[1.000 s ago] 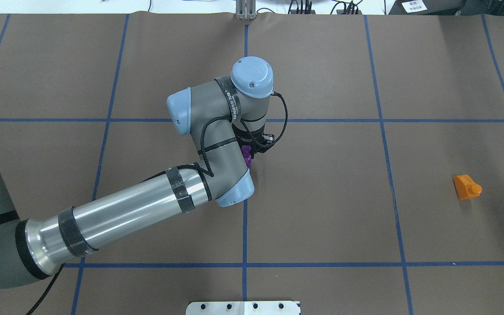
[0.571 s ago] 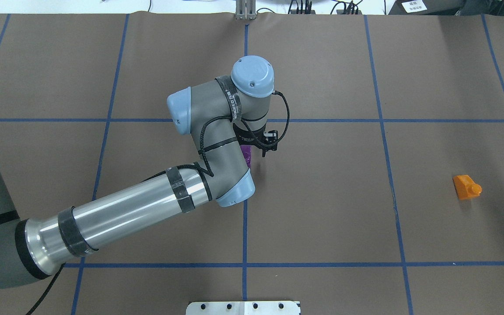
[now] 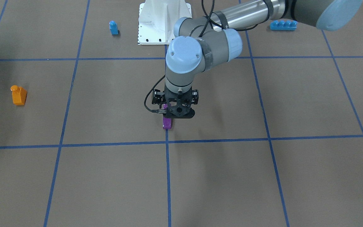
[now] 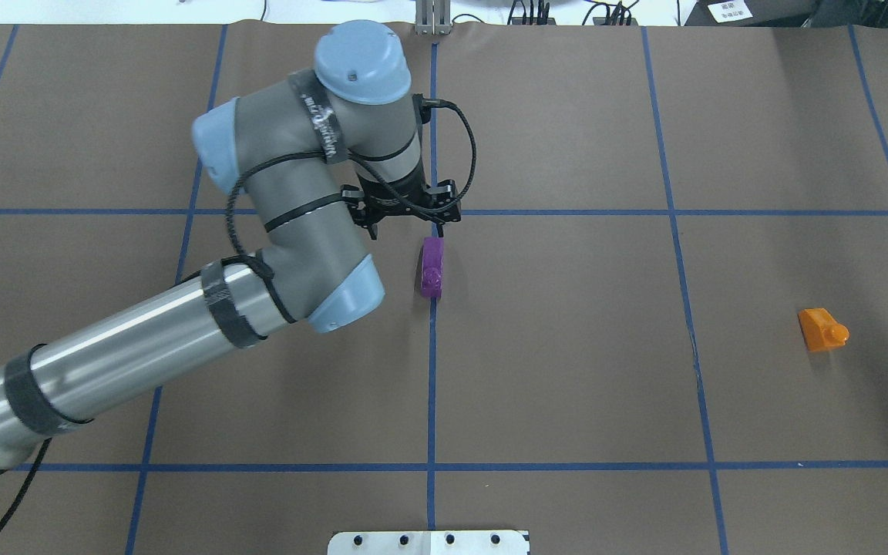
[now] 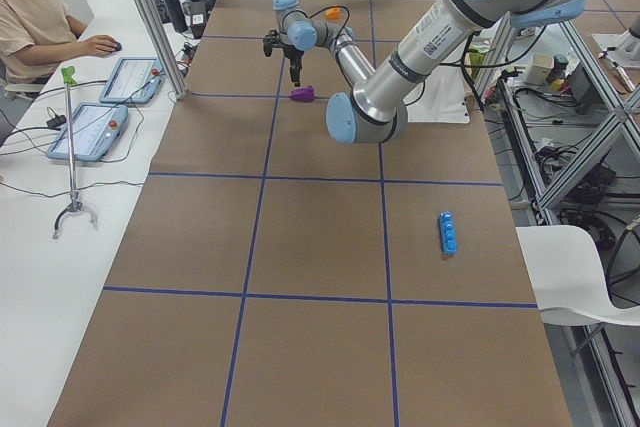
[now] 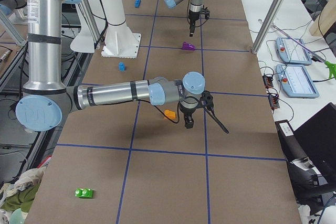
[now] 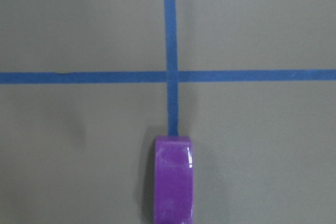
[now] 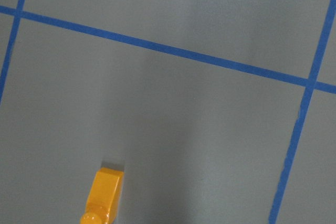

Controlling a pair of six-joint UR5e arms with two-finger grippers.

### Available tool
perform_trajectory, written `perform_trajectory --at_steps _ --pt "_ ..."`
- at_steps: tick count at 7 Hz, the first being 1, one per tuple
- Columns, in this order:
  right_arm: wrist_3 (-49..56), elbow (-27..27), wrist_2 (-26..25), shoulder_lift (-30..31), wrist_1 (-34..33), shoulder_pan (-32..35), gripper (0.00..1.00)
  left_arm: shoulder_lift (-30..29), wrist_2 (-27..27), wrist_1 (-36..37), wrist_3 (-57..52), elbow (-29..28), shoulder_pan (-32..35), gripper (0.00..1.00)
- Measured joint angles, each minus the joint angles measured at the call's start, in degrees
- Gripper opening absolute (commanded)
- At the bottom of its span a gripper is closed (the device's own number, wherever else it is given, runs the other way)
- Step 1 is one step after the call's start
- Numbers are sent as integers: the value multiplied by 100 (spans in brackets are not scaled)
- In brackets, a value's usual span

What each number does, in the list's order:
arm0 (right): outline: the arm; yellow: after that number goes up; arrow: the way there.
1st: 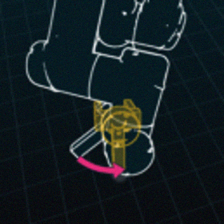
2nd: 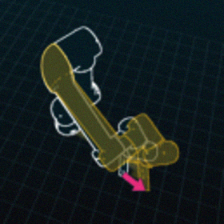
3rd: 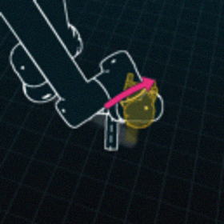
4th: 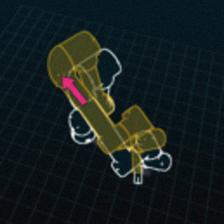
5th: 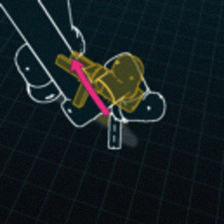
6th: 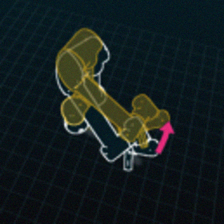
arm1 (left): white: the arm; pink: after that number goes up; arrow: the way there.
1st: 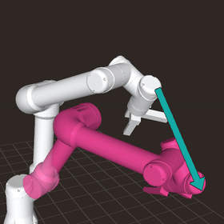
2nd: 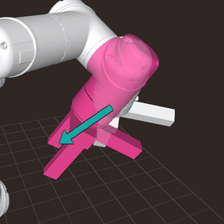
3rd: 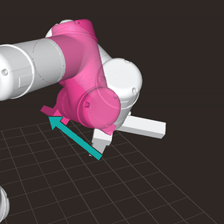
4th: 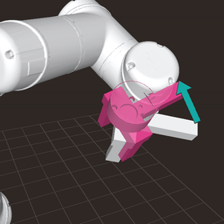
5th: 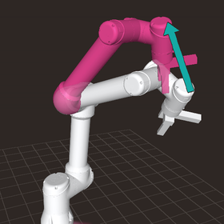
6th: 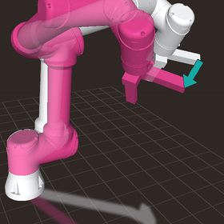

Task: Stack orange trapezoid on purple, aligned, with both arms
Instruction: 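Open the left gripper and raise it away from the purple block, then lower the right gripper onto the orange trapezoid block and grasp it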

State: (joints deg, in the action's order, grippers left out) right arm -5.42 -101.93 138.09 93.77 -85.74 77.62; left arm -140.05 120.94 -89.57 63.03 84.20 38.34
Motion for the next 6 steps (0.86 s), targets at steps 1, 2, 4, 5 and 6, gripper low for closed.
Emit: perform_trajectory --at_steps 1,2,4,5,6 --pt "-658 12 -134 39 300 -234 99 610 31 13 -29 657 110 100" --pt "-1294 17 -232 107 586 -511 99 1099 45 8 -45 1099 213 100" --pt "-2340 26 -524 302 1344 -1130 99 1500 51 2 -53 1420 321 100" --pt "-2852 58 -790 367 1756 -1538 99 1547 52 1 -54 1455 338 100" --pt "-3269 152 -989 393 2160 -1899 99 1562 52 1 -54 1469 339 100"
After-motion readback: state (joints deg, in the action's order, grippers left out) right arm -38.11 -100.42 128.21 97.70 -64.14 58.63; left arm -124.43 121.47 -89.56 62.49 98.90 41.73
